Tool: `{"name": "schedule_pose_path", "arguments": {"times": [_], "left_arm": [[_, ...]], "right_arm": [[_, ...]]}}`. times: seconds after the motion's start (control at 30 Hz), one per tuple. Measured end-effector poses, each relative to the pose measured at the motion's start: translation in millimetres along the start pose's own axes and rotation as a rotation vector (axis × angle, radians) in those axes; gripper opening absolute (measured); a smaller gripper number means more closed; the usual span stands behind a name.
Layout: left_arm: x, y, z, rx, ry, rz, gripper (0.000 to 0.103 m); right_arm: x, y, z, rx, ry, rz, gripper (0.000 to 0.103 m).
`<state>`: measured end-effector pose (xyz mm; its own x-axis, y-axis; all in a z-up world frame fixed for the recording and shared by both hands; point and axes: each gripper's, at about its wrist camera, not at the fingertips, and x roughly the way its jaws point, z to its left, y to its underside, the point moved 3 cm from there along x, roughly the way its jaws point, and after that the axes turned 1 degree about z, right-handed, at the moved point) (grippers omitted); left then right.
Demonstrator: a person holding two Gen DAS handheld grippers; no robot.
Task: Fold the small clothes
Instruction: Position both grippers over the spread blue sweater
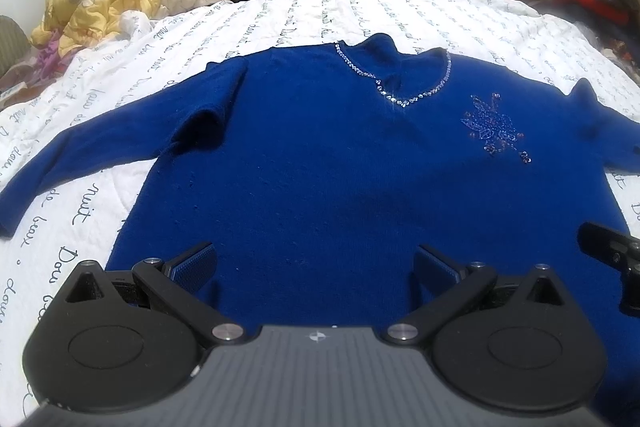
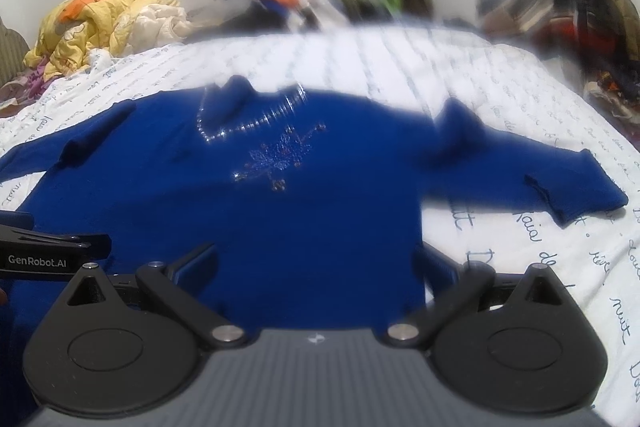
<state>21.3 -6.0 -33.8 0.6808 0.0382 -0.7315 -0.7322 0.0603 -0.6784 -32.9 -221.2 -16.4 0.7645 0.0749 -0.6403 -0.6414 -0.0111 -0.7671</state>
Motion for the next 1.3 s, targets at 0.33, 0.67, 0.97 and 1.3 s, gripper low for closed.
{"name": "schedule_pose_path", "arguments": {"times": [0.33,0.67,0.97,1.3], "left_arm": [[-0.6,-0.1,-1.3,0.005,-0.002,-0.003,0.103],[-0.7,-7.5,-9.5,0.030,-0.002,-0.008,0.103],[-1.4,-11.6,-21.3,0.031,0.016,-0.011,0.103],[-1.3,-11.2,-42.9,0.056,0.055,-0.019,0.103]], "right_arm": [[-5.0,-1.3,4.5,-0.021,-0.037,-0.035,0.103],[-5.6,0.4,-3.9,-0.013,-0.019,-0.021,0.103],[-2.9,1.4,-8.1,-0.032,0.037,-0.023,0.103],[-4.8,3.6,-31.9,-0.035,0.081,-0.068,0.103]]}}
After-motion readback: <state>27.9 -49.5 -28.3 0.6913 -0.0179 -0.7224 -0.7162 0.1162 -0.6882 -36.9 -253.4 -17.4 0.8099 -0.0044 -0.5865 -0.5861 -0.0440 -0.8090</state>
